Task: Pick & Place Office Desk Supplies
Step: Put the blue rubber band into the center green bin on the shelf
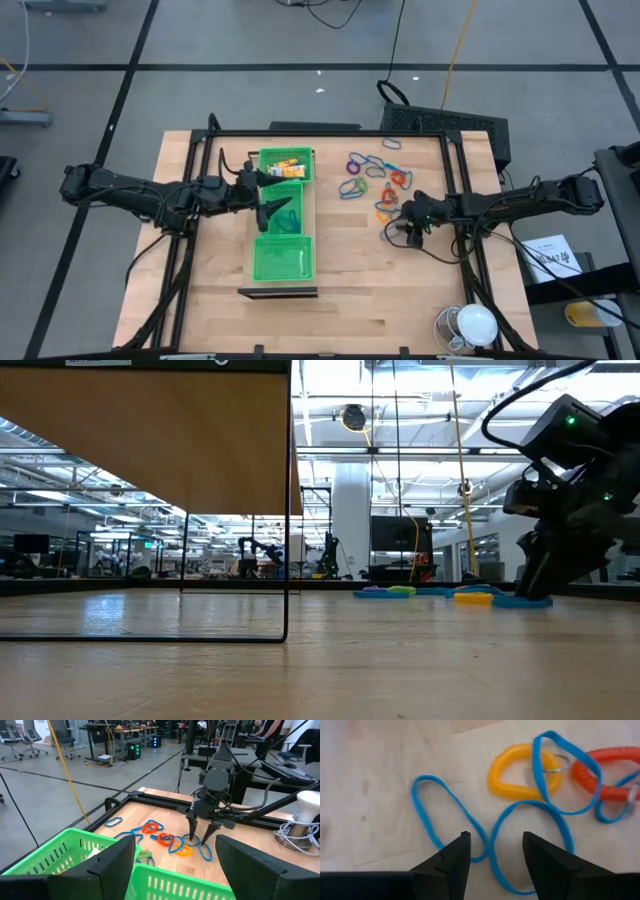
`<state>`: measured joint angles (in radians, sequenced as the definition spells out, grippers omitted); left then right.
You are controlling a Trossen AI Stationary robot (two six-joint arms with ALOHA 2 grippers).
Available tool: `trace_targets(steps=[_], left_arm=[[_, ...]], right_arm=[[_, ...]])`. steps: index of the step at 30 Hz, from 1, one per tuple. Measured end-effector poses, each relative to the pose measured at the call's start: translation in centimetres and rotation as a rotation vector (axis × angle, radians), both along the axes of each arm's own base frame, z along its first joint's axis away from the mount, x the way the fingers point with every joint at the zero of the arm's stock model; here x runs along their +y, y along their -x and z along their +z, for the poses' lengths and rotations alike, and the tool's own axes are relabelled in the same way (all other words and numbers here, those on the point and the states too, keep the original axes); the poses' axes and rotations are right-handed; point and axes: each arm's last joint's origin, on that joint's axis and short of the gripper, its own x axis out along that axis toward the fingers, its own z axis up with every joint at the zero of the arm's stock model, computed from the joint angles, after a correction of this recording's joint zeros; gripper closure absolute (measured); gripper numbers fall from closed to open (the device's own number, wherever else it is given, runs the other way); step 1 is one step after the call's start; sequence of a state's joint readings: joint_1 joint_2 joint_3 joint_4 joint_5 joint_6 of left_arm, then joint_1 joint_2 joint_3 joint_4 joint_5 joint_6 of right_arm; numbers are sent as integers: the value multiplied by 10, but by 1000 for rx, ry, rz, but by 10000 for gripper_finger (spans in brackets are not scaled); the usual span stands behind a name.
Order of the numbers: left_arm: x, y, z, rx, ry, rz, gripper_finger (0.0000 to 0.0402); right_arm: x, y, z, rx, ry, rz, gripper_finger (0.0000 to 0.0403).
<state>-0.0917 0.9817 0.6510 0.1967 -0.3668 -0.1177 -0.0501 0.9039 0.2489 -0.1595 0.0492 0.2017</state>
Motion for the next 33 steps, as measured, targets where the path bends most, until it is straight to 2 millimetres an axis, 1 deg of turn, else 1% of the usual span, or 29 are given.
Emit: trace_targets(steps=[3,7,11,15,23,25,28,33], left_arm=[[0,0,0,0,0,0,121],[0,0,0,-3,7,1,121],[0,0,0,-6,18,2,121],[0,0,0,-6,19,2,121],[0,0,0,-7,21,3,121],[0,0,0,-7,21,3,121],[0,0,0,-7,21,3,121],[0,0,0,-7,20,3,121]], right_arm=[[-1,-1,1,-13,38,-18,235],[-2,-7,6,-87,62,-16,236],[-4,-10,6,-109,77,-85,236],[-3,-11,-2,-52,58,-93,236],[-4,-14,-13,19,28,-185,242],[-5,-14,-15,30,38,-206,254],[-5,-14,-16,37,39,-219,284],[-5,-13,-16,43,43,-224,358]])
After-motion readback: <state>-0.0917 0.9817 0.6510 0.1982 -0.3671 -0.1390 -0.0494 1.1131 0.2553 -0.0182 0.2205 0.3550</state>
